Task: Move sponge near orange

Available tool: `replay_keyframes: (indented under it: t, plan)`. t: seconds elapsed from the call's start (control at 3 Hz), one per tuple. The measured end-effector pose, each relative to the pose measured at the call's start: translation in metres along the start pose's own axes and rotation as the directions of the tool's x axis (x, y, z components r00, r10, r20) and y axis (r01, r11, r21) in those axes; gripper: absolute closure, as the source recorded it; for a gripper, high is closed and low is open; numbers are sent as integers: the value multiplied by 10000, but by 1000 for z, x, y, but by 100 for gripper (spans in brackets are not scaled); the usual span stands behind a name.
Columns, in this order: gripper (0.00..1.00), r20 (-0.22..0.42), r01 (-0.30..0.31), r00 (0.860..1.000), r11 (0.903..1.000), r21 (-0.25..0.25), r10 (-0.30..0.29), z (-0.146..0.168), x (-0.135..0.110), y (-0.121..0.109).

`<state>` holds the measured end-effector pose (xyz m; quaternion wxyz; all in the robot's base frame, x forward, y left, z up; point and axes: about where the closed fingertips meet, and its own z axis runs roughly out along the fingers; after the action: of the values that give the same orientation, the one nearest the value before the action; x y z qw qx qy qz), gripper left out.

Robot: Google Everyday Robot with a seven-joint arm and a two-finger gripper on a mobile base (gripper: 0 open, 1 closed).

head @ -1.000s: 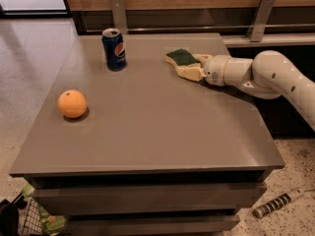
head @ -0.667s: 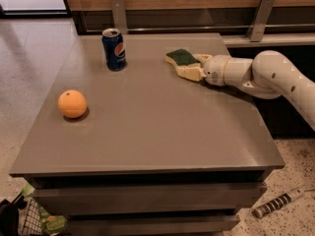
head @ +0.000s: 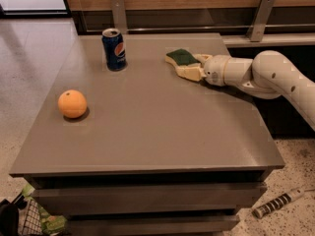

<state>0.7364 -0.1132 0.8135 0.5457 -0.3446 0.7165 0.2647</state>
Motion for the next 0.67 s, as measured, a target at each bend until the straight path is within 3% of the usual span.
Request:
replay_keyframes:
  t: [0.67]
  plan:
    - [100, 0, 1, 10000, 10000, 1, -1, 0, 0, 0]
